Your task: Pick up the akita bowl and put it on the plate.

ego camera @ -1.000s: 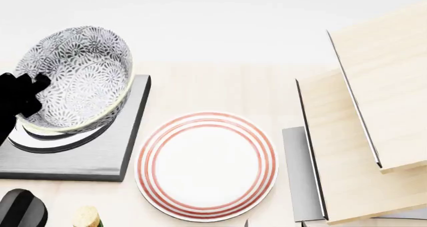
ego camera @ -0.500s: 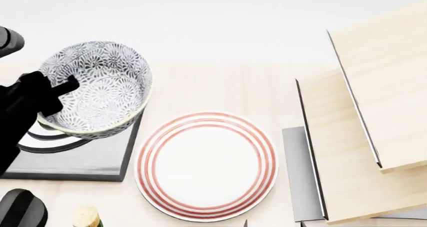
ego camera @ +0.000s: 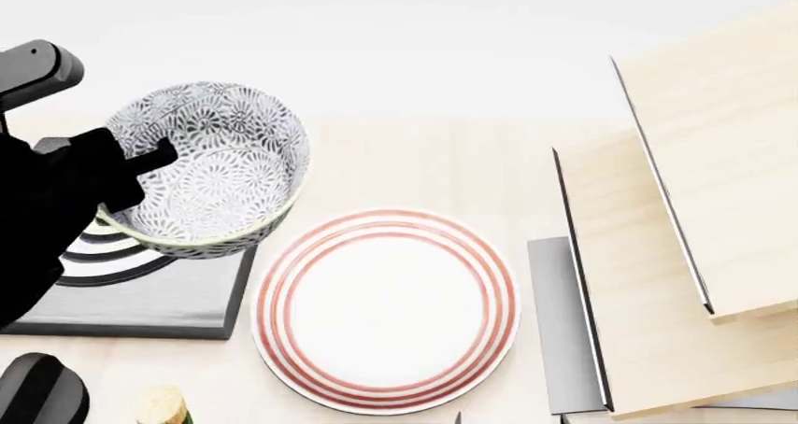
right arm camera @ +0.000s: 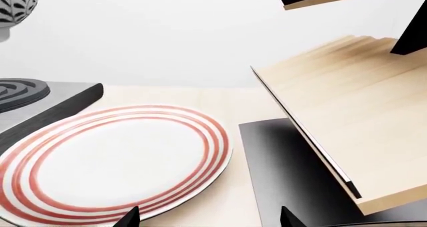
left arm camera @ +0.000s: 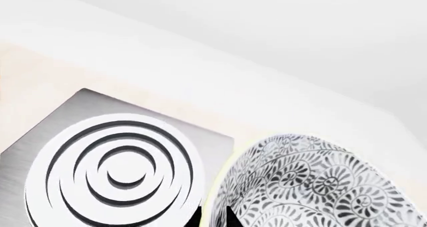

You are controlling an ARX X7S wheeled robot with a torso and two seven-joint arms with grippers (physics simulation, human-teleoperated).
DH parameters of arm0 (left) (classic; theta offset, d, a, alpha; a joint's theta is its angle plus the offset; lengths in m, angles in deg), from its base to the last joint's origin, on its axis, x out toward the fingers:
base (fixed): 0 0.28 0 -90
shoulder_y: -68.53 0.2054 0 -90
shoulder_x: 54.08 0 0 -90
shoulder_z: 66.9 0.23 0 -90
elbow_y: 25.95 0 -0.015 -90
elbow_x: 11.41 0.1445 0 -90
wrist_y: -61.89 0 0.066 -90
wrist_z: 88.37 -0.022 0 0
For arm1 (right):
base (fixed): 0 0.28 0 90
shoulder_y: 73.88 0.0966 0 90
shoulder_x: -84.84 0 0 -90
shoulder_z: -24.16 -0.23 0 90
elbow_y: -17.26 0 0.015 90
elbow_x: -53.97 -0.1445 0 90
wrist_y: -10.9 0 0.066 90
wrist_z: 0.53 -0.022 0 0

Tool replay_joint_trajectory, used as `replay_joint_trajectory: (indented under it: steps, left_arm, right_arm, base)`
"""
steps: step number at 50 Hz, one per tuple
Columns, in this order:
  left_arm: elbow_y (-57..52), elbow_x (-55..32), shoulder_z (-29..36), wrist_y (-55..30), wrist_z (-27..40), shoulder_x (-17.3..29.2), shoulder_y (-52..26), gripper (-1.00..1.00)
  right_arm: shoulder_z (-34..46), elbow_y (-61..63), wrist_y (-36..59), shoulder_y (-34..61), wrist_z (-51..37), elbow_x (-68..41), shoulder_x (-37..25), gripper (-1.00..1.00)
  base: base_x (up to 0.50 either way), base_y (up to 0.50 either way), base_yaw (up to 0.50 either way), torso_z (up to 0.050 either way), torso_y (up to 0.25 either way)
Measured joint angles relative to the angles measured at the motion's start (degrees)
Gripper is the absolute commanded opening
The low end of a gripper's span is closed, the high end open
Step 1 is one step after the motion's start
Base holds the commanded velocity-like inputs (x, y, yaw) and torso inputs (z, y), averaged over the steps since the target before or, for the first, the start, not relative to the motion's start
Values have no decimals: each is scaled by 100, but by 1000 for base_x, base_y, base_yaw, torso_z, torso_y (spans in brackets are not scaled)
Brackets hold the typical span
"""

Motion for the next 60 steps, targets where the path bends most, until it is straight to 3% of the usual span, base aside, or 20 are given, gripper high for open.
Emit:
replay_joint_trajectory:
  steps: [27,54,60]
  left_arm:
    - [646,197,341,48,-274,-279,-319,-100]
    - [1026,134,466,340,-1025,-504,-369,-100]
    - [1044,213,536,421,-1089,-540,-374,-100]
  right_arm:
    - [27,-26,-7,17,-9,-28,-12,100]
    - [65,-35,-12,22,-19,-41,-21,100]
    - [73,-42,-19,25,-21,-41,-21,100]
  base:
    - [0,0,0,0,-11]
    - [0,0,0,0,0]
    - [0,0,0,4,-228]
